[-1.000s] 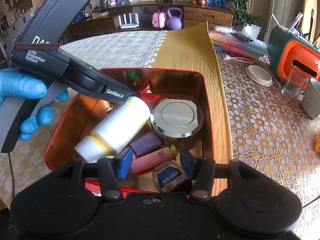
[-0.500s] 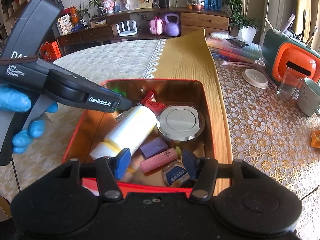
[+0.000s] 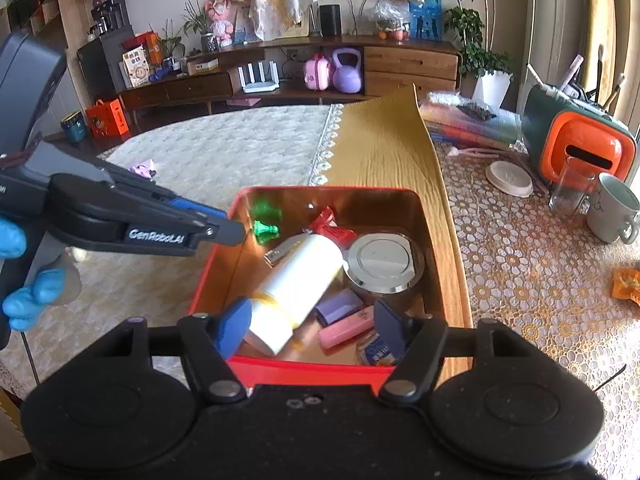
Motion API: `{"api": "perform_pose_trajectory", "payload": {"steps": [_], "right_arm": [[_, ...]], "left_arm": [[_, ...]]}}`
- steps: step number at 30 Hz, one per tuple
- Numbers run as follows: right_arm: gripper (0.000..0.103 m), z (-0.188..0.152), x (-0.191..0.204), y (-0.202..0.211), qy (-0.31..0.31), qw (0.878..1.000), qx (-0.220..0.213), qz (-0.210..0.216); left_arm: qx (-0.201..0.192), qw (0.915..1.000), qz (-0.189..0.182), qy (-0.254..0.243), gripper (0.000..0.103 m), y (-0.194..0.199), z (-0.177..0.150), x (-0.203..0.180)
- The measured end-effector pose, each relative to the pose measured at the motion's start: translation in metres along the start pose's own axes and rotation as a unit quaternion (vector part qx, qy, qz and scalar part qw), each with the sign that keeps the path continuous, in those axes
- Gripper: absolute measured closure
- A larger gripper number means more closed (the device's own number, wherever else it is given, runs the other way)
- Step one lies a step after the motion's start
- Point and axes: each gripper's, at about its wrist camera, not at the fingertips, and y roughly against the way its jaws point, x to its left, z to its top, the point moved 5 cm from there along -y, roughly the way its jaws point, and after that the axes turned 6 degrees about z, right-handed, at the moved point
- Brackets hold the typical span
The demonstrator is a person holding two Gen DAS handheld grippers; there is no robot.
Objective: Organize rigid objects
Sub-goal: 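Open both tools to release the peg and compact, then withdraw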
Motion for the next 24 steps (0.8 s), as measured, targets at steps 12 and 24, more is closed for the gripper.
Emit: {"api": "perform_pose_trajectory", "payload": {"steps": [12,24], "right_arm": [[0.024,0.000,0.036,0.020,-0.001,0.999,-0.028,0.032],[0.021,0.005,0.104,0.018,0.034,0.996,-0.035,0.072]], "left_arm": [[-0.036,0.9992,0.002,0.017,0.088,0.055,-0.029,0.028],[-0.052,0.9965,0.032,0.057,0.039,0.095,-0.073,0.080]]}}
